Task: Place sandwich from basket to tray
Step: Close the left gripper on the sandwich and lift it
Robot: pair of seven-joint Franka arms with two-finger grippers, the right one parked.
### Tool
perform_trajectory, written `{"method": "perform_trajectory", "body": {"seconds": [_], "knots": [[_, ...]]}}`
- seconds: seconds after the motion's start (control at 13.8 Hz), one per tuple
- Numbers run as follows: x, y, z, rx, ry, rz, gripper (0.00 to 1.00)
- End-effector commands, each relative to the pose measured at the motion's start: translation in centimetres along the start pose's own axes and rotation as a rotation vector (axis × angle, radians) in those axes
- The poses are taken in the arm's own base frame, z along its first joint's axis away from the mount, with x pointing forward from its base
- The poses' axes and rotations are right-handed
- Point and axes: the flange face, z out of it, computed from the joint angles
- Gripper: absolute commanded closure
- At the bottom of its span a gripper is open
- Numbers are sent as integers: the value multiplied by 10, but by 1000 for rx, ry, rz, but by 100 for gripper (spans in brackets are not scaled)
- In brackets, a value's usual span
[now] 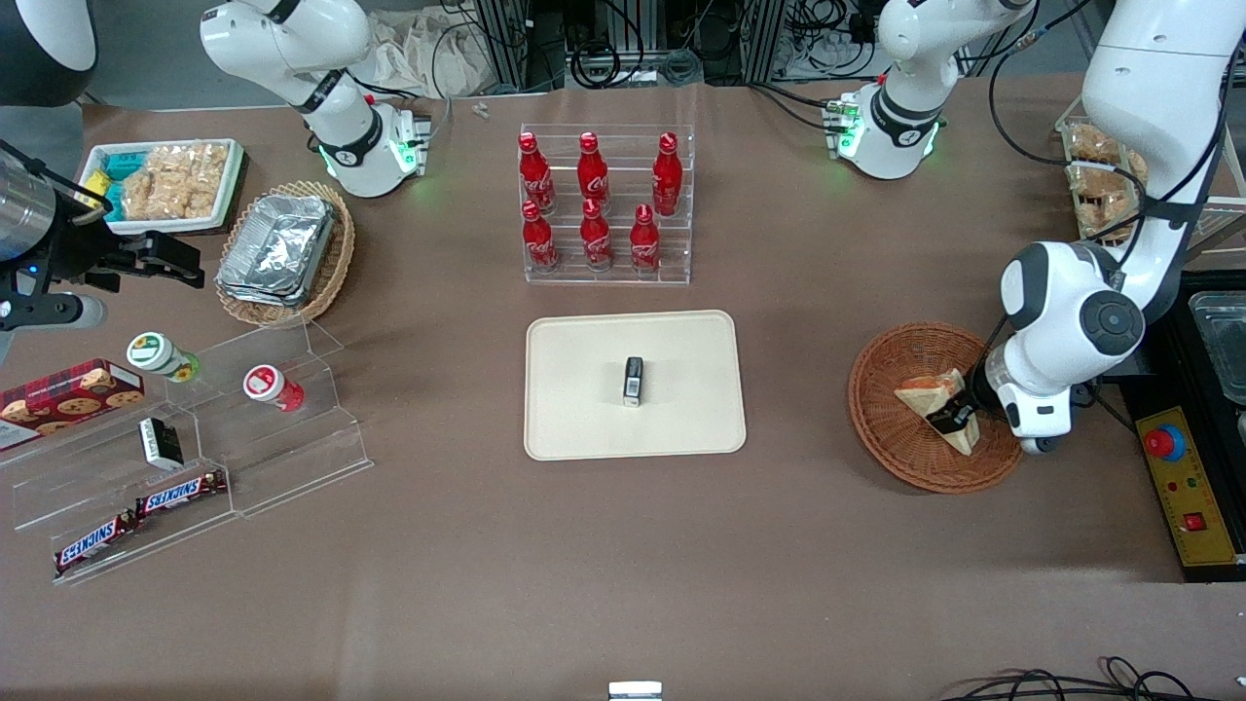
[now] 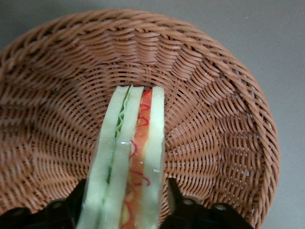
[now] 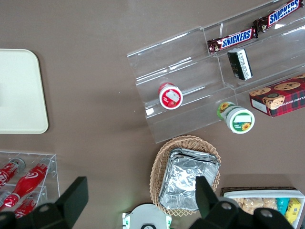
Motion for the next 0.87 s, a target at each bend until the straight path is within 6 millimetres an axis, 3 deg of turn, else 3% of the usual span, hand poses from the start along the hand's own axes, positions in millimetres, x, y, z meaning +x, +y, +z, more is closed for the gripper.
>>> {"method": "perform_trajectory", "body": {"seconds": [0.0, 0.14, 0.29, 0.58, 0.8], "knots": [[-4, 4, -6, -32, 37, -49, 100], [-2, 10, -19, -38, 60, -26, 100], [-1, 23, -52, -9, 72, -11, 100], [-13, 84, -172, 99, 33, 45, 100], [-45, 122, -270, 104, -4, 103, 100]]}}
